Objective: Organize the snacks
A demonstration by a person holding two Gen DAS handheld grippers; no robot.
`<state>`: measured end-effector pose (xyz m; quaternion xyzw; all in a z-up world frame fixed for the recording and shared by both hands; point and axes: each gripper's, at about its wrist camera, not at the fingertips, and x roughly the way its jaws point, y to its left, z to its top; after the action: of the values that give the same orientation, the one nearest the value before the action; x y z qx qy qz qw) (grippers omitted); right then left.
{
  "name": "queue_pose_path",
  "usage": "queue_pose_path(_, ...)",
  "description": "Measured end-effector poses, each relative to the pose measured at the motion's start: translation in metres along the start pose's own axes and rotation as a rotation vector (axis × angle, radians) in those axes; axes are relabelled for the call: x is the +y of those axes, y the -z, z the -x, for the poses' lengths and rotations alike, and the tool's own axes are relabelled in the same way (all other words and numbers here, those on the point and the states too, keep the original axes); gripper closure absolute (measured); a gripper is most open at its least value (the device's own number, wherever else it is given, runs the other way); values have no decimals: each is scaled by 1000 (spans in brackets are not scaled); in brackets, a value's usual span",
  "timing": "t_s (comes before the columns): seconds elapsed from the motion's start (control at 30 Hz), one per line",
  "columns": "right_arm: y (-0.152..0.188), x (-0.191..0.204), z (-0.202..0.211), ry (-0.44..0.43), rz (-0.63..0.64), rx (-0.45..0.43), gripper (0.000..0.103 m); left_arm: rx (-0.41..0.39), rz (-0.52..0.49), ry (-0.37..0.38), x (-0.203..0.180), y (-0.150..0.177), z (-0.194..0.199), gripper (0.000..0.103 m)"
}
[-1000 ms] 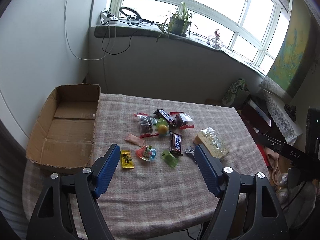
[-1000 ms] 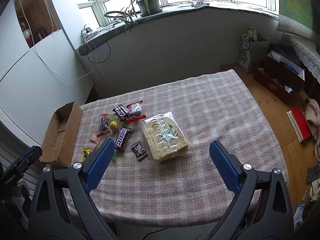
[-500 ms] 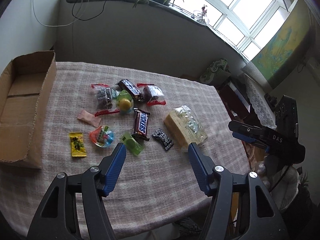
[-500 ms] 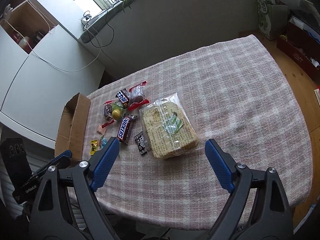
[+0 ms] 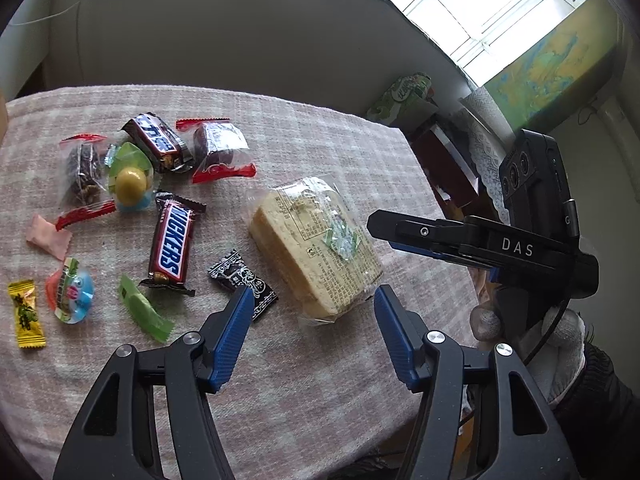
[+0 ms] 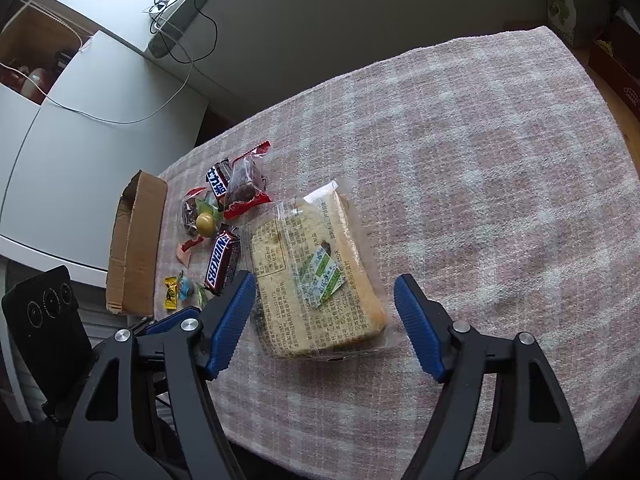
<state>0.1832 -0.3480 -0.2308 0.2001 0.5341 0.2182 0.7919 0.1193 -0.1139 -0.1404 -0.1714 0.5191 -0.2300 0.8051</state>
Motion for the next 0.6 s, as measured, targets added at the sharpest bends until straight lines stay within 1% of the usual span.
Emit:
queue_pose_path(0.07, -2, -1, -6, -8, 4, 11, 29, 5, 0, 0, 0, -3, -7, 46)
queue_pose_path(0.17, -6, -4, -11, -17, 13, 28, 29, 17, 6, 3, 1, -5, -15, 46)
queue_pose_path(0.33, -10, -10, -23, -57, 9, 65, 30, 29, 29, 5, 5, -8, -25, 47)
queue_pose_path(0.4, -10, -11, -26, -73, 8, 78, 33, 41, 40, 14, 6, -8, -30, 47)
queue_pose_path(0.6, -10, -15, -35, -92, 24, 116, 34, 53, 46, 2, 8, -10, -41, 47)
